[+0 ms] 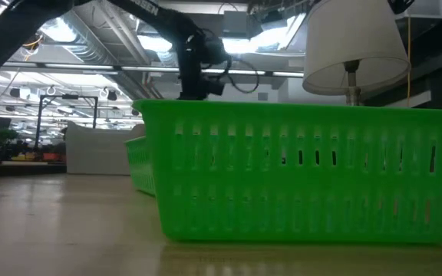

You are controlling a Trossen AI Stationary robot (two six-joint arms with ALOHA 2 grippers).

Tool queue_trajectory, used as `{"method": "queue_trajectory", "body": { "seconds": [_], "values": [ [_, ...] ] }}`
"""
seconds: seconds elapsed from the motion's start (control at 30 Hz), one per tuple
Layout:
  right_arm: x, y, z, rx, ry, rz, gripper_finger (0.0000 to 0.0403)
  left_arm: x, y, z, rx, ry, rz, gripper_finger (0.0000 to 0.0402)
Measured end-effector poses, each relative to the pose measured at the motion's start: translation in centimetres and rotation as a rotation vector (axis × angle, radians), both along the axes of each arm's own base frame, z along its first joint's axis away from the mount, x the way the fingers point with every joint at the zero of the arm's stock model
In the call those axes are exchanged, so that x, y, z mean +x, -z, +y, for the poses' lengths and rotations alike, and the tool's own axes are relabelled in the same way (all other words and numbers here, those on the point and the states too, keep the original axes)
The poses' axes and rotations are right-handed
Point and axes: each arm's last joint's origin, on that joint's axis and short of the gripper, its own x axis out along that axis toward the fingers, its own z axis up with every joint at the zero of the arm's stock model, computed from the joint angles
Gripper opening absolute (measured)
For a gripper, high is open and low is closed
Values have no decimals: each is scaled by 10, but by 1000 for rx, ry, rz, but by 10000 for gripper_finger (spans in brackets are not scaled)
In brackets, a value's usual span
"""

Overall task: Stack baskets by color
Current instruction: Stack the bottom orange bin on the top orange bin

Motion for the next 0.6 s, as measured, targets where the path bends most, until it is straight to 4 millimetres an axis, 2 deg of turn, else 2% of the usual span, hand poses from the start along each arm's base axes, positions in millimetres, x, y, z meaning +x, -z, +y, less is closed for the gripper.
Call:
{"method": "queue_trajectory", "body": {
  "seconds": [0.13,0.3,0.43,0.6],
  "values": [
    [0,0,0,0,0,0,87,0,-10,-6,28,4,-12,65],
    [0,0,0,0,0,0,87,0,-9,12,132,-97,-52,61],
    [0,0,0,1,0,0,87,6,6,26,170,-153,-89,63],
    [0,0,0,2,1,0,87,12,27,32,154,-168,-68,59]
  ]
}}
